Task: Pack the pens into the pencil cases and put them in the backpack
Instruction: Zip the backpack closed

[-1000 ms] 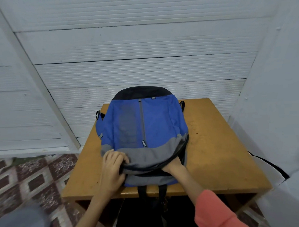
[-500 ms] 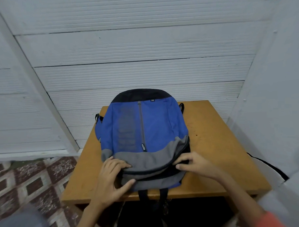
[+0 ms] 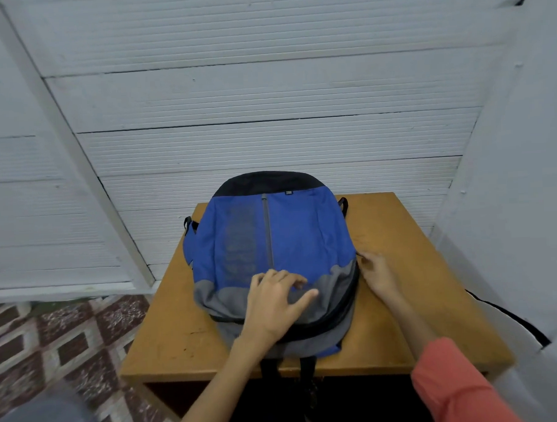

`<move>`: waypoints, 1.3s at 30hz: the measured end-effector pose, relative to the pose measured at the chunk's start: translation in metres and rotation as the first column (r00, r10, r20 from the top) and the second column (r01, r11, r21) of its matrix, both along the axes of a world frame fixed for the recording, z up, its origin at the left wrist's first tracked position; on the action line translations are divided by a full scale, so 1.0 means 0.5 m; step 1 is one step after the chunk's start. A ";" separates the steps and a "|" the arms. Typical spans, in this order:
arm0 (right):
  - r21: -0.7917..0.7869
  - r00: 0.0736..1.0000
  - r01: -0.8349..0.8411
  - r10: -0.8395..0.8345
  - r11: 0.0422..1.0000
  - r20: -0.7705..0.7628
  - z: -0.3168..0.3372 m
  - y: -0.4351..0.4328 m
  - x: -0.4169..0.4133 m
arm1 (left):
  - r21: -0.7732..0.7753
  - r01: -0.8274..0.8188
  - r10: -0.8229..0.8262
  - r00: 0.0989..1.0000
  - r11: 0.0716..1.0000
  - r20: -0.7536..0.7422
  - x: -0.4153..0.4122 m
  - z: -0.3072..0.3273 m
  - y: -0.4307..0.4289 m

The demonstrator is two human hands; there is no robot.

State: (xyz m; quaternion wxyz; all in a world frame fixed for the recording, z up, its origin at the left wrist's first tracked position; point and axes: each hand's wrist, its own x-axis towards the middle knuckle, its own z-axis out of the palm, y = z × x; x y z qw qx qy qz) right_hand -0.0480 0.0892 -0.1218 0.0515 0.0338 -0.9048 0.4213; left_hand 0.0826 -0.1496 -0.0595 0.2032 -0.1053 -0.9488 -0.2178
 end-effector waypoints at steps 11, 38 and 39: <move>-0.194 0.994 0.096 -0.105 0.976 -0.040 -0.023 0.022 0.015 | 0.073 0.197 -0.209 0.872 0.978 0.442 -0.142 0.020 0.111; -0.279 0.994 0.037 -0.063 0.960 -0.086 -0.025 0.031 0.091 | -0.302 0.254 -0.037 0.817 0.919 0.575 -0.233 -0.045 0.188; -0.280 0.995 0.030 -0.055 0.959 -0.080 -0.025 0.032 0.100 | -0.306 0.253 -0.035 0.819 0.918 0.572 -0.232 -0.046 0.188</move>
